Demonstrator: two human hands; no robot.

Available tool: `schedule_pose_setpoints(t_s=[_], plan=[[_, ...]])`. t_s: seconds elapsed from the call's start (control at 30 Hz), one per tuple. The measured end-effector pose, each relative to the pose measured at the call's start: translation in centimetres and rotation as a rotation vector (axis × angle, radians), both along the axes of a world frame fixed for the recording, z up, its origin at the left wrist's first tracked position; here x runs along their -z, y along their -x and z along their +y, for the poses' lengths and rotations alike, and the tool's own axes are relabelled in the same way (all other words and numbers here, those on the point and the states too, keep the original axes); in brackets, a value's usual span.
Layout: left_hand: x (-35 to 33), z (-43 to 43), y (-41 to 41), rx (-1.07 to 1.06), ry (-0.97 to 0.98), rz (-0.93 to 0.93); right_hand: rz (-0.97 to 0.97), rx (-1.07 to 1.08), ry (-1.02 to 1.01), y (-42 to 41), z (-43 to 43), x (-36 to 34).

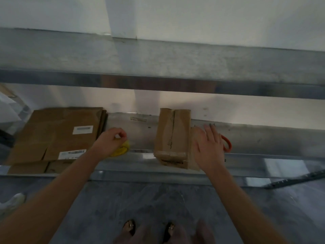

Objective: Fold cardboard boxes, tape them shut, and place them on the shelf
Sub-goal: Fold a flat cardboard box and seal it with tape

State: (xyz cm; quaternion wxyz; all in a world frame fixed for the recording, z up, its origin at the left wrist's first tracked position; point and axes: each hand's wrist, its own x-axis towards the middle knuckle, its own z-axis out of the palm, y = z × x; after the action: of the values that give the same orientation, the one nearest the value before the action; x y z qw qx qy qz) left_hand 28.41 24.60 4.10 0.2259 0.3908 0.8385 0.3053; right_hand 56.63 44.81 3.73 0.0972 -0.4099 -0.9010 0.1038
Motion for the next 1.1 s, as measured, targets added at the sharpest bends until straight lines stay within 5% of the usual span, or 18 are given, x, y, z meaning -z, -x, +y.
schedule_pose_setpoints(t_s=[0.13, 0.27, 0.47, 0.7, 0.83, 0.93, 1.1], plan=[[-1.1, -0.6, 1.8, 0.085, -0.040, -0.002, 0.032, -0.131, -0.101, 5.5, -6.8, -3.1], [-1.3, -1.8, 3.0, 0.185, -0.070, -0.009, 0.081, -0.209, 0.069, 12.1, -12.6, -2.1], [-0.4, -3.5, 4.5, 0.348, -0.052, -0.002, 0.220, -0.033, 0.463, 17.1, -15.3, -0.2], [1.2, -3.8, 7.3, 0.545, -0.065, 0.070, 0.281, 0.090, 0.473, 19.0, -14.7, 0.3], [2.2, -2.5, 9.6, 0.375, -0.141, 0.088, 0.274, 0.102, 0.404, 20.4, -15.7, 1.2], [3.1, -1.4, 10.5, 0.349, -0.064, 0.130, 0.364, 0.226, 0.506, 21.2, -16.4, 2.9], [7.7, -1.3, 10.8, 0.459, 0.113, 0.266, 0.240, 0.372, 0.660, 22.0, -15.5, 6.8]])
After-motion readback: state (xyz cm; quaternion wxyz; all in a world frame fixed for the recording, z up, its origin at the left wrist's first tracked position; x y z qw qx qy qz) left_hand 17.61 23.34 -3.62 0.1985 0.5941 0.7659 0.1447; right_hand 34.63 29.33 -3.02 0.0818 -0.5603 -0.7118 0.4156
